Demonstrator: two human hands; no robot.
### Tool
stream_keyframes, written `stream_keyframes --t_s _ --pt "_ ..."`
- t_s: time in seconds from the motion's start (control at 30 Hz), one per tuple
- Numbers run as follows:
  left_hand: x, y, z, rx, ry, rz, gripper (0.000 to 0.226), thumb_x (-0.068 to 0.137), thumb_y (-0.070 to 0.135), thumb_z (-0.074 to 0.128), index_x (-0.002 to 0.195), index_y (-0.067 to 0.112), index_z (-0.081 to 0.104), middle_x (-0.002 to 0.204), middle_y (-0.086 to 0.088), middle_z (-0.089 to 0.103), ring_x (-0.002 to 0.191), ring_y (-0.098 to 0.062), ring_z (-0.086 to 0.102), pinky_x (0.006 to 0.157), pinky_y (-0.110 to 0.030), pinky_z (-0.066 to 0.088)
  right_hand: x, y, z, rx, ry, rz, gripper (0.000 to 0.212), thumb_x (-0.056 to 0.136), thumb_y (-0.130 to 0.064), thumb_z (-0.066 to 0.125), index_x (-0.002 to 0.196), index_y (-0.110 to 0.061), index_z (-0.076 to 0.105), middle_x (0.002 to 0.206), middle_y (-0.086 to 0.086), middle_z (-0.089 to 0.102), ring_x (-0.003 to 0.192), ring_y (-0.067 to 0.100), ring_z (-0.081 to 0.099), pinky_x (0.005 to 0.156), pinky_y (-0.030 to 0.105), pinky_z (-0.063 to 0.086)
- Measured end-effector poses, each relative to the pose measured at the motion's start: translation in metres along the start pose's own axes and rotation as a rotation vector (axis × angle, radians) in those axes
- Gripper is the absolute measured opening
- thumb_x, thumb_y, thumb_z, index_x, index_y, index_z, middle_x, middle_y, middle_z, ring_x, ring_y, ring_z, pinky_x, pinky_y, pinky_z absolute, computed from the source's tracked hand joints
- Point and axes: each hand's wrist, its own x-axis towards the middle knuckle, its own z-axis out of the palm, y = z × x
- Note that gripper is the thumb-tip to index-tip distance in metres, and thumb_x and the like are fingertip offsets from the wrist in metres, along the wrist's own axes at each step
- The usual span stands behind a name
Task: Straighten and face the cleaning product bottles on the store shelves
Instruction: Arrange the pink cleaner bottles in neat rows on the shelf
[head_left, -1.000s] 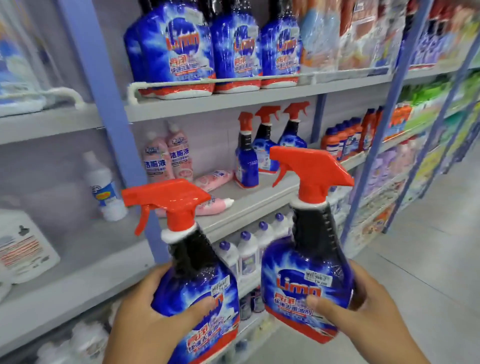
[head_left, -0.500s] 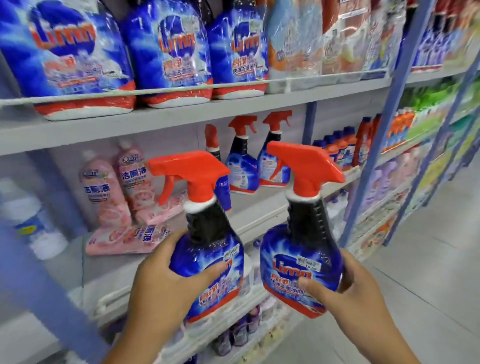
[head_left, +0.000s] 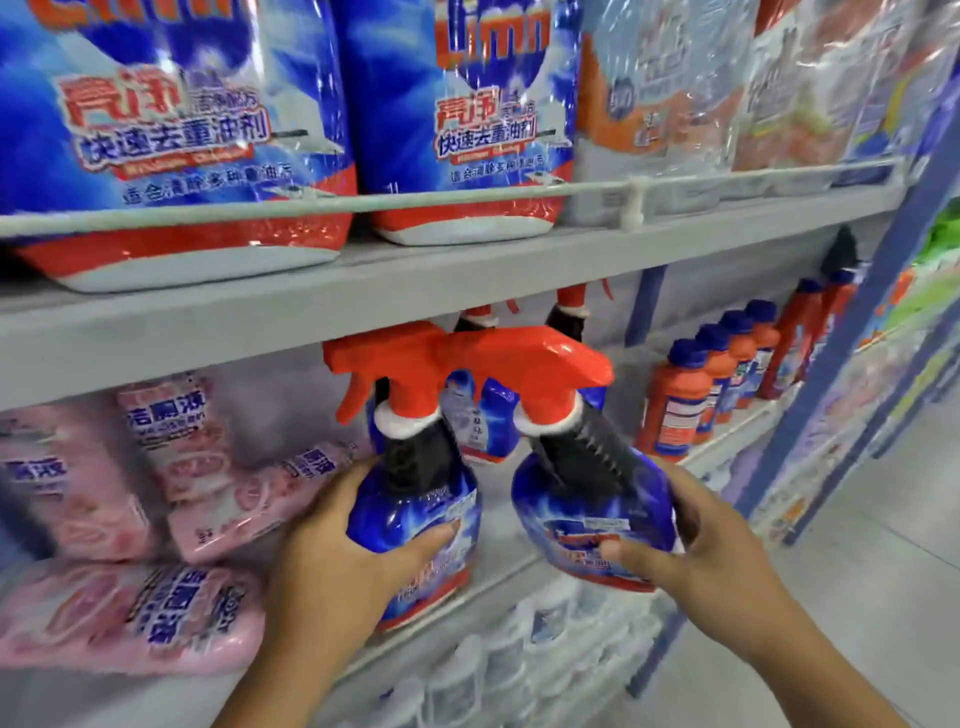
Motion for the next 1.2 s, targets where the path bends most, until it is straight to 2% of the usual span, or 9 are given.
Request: stream_keyframes --t_s 0.1,0.23,0.53,0.63,0.73,0.87,0.97,1.1,1.2 --pt "0.008 -0.015 0.009 0.06 0.028 -0.064 0.083 0.05 0.042 0.099 0.126 0.034 0.067 0.094 0.029 0.059 0.09 -0.011 0.058 0.085 -0.027 0.042 0.04 0.013 -0.005 0.028 -0.091 -0.02 0.068 0.069 0.0 0.088 0.122 -0.037 0.064 0.117 -0.009 0.074 0.107 0.009 0.07 0.087 0.018 0.054" --pt "0.008 -0.02 0.02 0.069 0.09 -0.149 0.086 0.051 0.036 0.099 0.13 0.03 0.065 0.103 0.021 0.061 0.099 -0.012 0.059 0.093 -0.025 0.042 0.087 0.036 -0.001 0.129 -0.19 -0.006 0.062 0.069 -0.011 0.084 0.124 -0.028 0.063 0.114 -0.001 0.076 0.104 0.015 0.073 0.083 0.024 0.058" --pt "0.002 -0.004 0.037 0.194 0.053 -0.187 0.075 0.061 0.062 0.085 0.118 0.073 0.038 0.107 0.049 0.052 0.101 0.01 0.057 0.087 -0.009 0.041 0.146 0.092 0.014 0.305 -0.34 0.109 0.059 0.072 0.0 0.079 0.126 -0.018 0.062 0.108 0.003 0.078 0.098 0.02 0.075 0.071 0.02 0.059" --pt "-0.013 0.001 0.035 0.039 0.063 -0.15 0.07 0.075 0.048 0.085 0.133 0.062 0.048 0.129 0.036 0.058 0.121 0.008 0.057 0.101 -0.016 0.047 0.157 0.11 0.013 0.283 -0.371 0.102 0.064 0.067 -0.014 0.083 0.126 -0.026 0.06 0.108 -0.002 0.078 0.098 0.016 0.075 0.071 0.016 0.058" --pt "-0.04 0.004 0.019 0.033 0.253 -0.141 0.051 0.085 0.021 0.081 0.123 0.052 0.066 0.121 0.023 0.068 0.111 -0.001 0.066 0.096 -0.018 0.052 0.164 0.115 0.011 0.201 -0.399 0.075 0.063 0.063 -0.021 0.087 0.117 -0.04 0.059 0.108 -0.006 0.077 0.098 0.015 0.074 0.077 0.022 0.059" --pt "-0.068 0.004 -0.031 0.234 0.359 -0.21 0.031 0.087 0.033 0.074 0.117 0.035 0.071 0.115 0.021 0.071 0.106 -0.007 0.069 0.094 -0.024 0.053 0.154 0.113 0.001 0.069 -0.162 -0.02 0.07 0.055 -0.065 0.086 0.114 -0.037 0.058 0.118 0.006 0.064 0.098 -0.001 0.062 0.088 0.008 0.049" --pt "-0.073 0.001 -0.072 0.427 0.255 -0.216 0.035 0.087 0.036 0.076 0.121 0.036 0.069 0.119 0.025 0.065 0.111 -0.001 0.063 0.096 -0.019 0.048 0.122 0.083 0.004 0.184 -0.296 -0.001 0.074 0.049 -0.068 0.089 0.1 -0.021 0.064 0.088 0.011 0.068 0.075 0.003 0.066 0.078 0.013 0.055" --pt "-0.039 -0.013 -0.115 0.713 -0.061 -0.126 0.061 0.08 0.029 0.085 0.136 0.03 0.06 0.132 0.01 0.061 0.118 0.006 0.05 0.104 -0.005 0.034 0.054 0.01 0.043 0.548 -0.526 -0.012 0.04 0.068 -0.043 0.088 0.091 -0.016 0.07 0.076 0.014 0.07 0.065 0.034 0.067 0.062 0.025 0.057" --pt "0.004 -0.038 -0.137 0.965 -0.407 -0.118 0.08 0.077 0.039 0.077 0.149 0.035 0.044 0.146 0.006 0.051 0.133 -0.014 0.047 0.112 -0.031 0.042 0.032 -0.018 0.073 0.618 -0.682 0.106 0.032 0.07 -0.032 0.082 0.093 -0.013 0.072 0.077 0.024 0.067 0.062 0.034 0.068 0.059 0.027 0.057"
